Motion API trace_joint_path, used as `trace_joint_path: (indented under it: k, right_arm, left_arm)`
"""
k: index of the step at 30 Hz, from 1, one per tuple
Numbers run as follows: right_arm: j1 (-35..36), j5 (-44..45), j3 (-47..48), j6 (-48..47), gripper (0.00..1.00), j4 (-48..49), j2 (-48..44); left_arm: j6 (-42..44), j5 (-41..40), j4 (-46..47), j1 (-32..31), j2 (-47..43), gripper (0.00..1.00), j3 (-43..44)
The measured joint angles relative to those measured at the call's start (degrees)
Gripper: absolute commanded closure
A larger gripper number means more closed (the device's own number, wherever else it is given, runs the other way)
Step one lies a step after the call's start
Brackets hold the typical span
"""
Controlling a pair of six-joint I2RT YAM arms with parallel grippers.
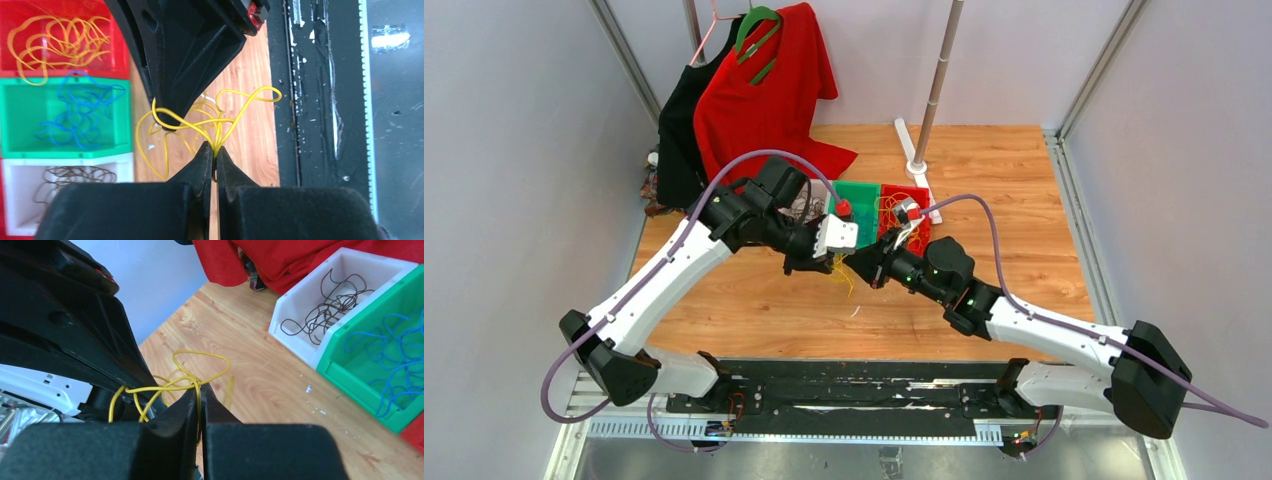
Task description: Untangle the cables
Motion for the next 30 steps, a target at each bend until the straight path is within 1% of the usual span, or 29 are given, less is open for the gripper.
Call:
trace_joint_path:
  k: [2, 4, 5, 6, 9, 12, 13, 14, 16, 20, 25, 28, 30]
  right_arm:
    - [0.09, 0.37, -0.02, -0.09, 0.99, -0.11, -0.11]
    - [0.17, 2.86, -0.83, -0.42, 0.99, -0.87, -1.90]
    - [0.17, 3.13, -0.98, -0.46, 0.99, -0.96, -2.21]
    - [0.17, 4.74, -1.73, -0.85, 0.99, -1.05, -3.58]
    - [0.15, 8.11, -3.19, -2.27, 1.00, -2.89, -8.22]
    - [0.15, 9.40, -3.17, -3.96, 0.99, -4.66, -12.44]
    - [0.15, 9.38, -3.10, -4.28, 0.99, -5.16, -13.18]
    - [0.15, 9.29, -2.99, -4.59, 0.99, -5.97, -13.60]
    - [0.17, 8.68, -2.78, -4.98, 0.99, -7.69, -13.84]
    - [0.63, 7.72, -1.66, -5.40, 0.99, -11.10, -12.44]
    - [3.32, 6.47, 1.49, -6.34, 0.99, -13.11, -10.47]
    - [4.74, 5.44, 3.34, -6.93, 0.99, -13.38, -10.32]
    - [5.22, 4.48, 4.33, -7.04, 0.99, -13.03, -10.38]
  left_arm:
    - [1.42, -0.04, -0.04, 0.00, -0.72, 0.99, 0.63]
    - [3.48, -0.15, -0.26, 0.00, -2.19, 0.99, 0.70]
    - [4.72, -0.31, -0.39, 0.00, -3.06, 0.98, 0.70]
    - [5.86, -0.55, -0.46, 0.00, -3.87, 0.88, 0.63]
    - [10.10, -1.84, -0.46, 0.00, -7.28, 0.43, -0.81]
    - [12.41, -3.96, 0.09, 0.00, -10.19, 0.28, -3.56]
    - [12.57, -4.59, 0.61, 0.00, -10.97, 0.14, -4.63]
    - [12.26, -5.01, 1.66, 0.00, -11.74, 0.05, -5.75]
    - [10.62, -5.09, 3.72, 0.00, -12.72, 0.03, -6.71]
    - [2.29, -3.17, 9.94, 0.00, -13.25, 0.05, -5.88]
    - [-9.35, 0.44, 17.88, 0.00, -10.84, 0.13, -4.87]
    - [-14.12, 1.64, 21.33, 0.00, -10.54, 0.19, -6.95]
    - [-16.31, 2.64, 22.34, 0.00, -10.54, 0.25, -8.13]
